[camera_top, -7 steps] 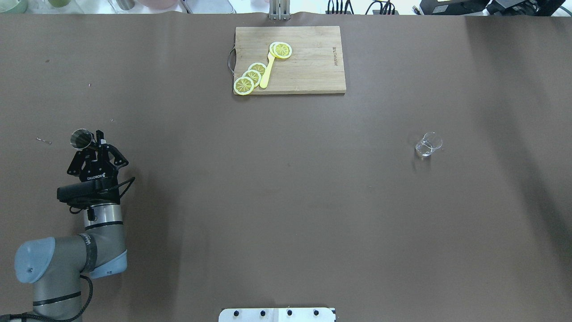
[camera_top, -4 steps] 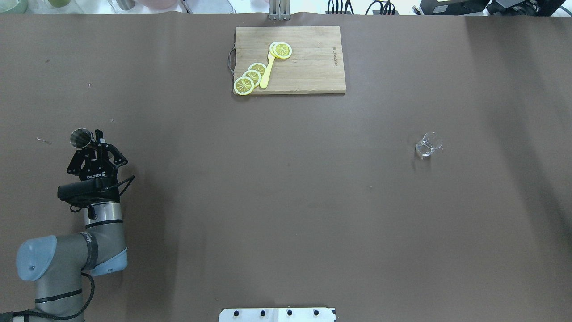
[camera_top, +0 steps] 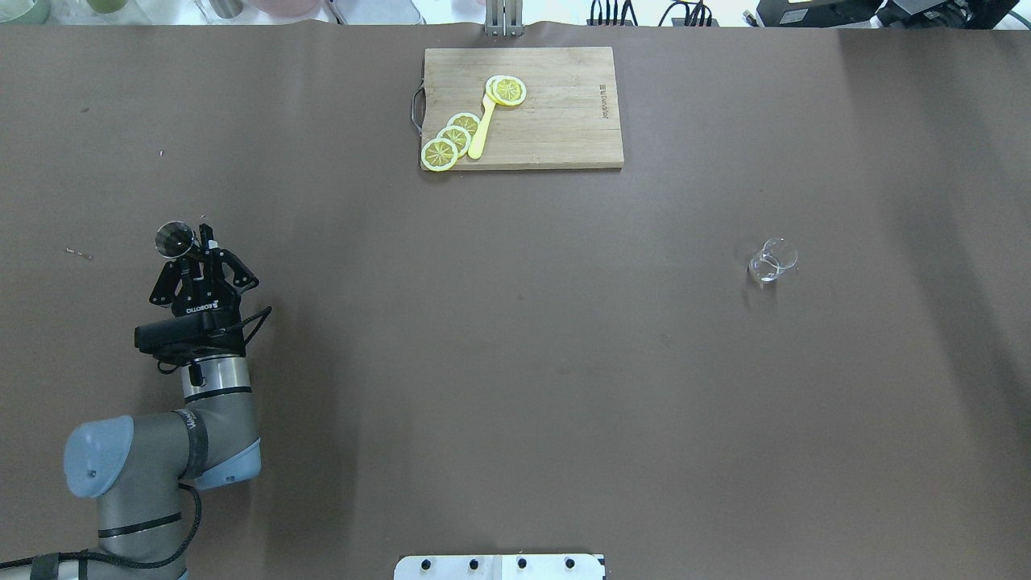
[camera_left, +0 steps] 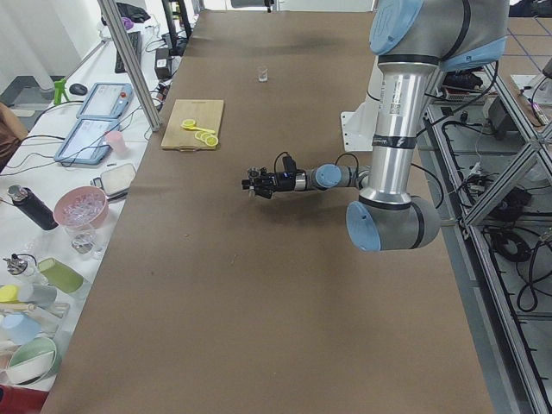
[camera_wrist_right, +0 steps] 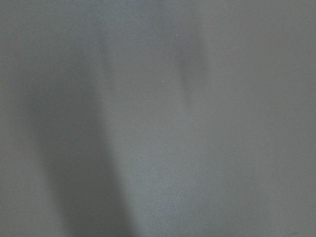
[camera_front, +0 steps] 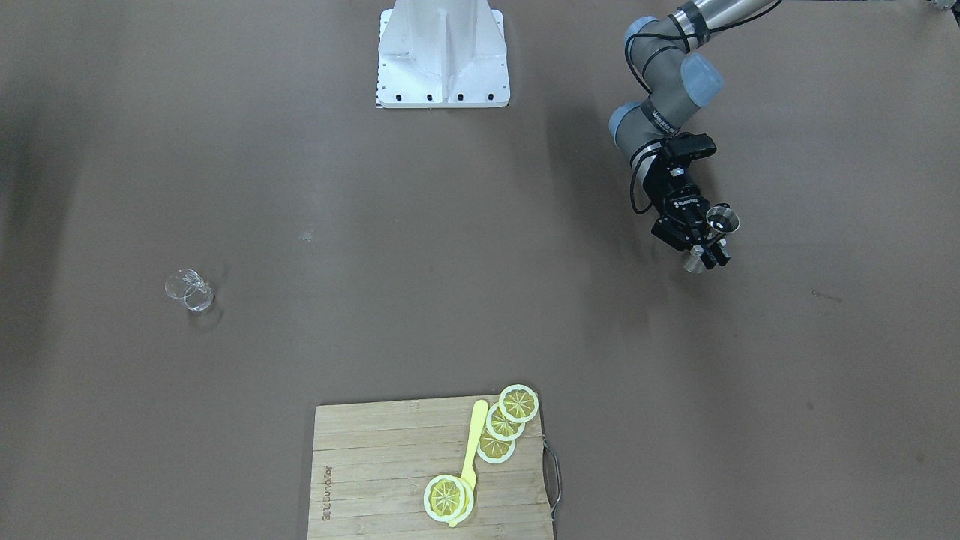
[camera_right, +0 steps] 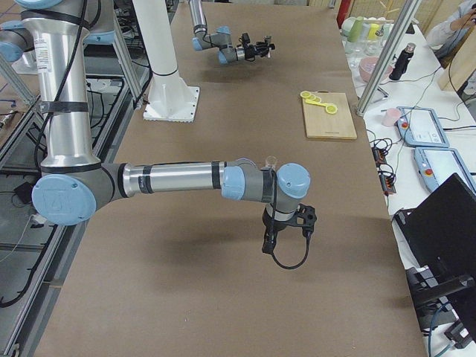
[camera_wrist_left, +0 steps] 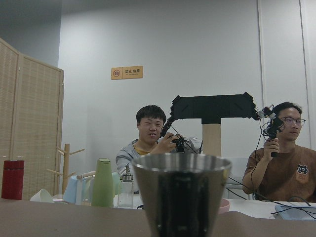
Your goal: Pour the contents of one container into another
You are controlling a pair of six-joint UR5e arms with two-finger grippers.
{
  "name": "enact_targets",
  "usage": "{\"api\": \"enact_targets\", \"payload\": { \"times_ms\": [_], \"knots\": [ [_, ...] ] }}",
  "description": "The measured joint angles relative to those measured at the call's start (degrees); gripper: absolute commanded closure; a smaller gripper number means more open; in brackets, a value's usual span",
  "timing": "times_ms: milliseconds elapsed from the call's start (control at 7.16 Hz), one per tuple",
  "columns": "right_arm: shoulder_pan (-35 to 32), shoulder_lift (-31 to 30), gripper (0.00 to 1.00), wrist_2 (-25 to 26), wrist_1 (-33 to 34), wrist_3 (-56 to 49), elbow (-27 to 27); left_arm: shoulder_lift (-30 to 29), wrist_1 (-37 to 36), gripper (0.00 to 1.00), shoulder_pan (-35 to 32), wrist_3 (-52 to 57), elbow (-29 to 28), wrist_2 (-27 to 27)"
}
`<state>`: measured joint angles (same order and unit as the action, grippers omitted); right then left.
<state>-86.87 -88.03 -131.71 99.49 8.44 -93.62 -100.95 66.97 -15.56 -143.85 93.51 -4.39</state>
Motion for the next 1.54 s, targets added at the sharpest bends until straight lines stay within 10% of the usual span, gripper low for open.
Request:
{"api": "enact_targets", "payload": {
  "times_ms": [1537],
  "knots": [
    [-1.15, -1.09, 0.00, 0.05, -0.09, -0.03, -2.35, -11.10, -4.28, 1.00, -7.19, 1.32, -8.89, -2.18]
  ]
}}
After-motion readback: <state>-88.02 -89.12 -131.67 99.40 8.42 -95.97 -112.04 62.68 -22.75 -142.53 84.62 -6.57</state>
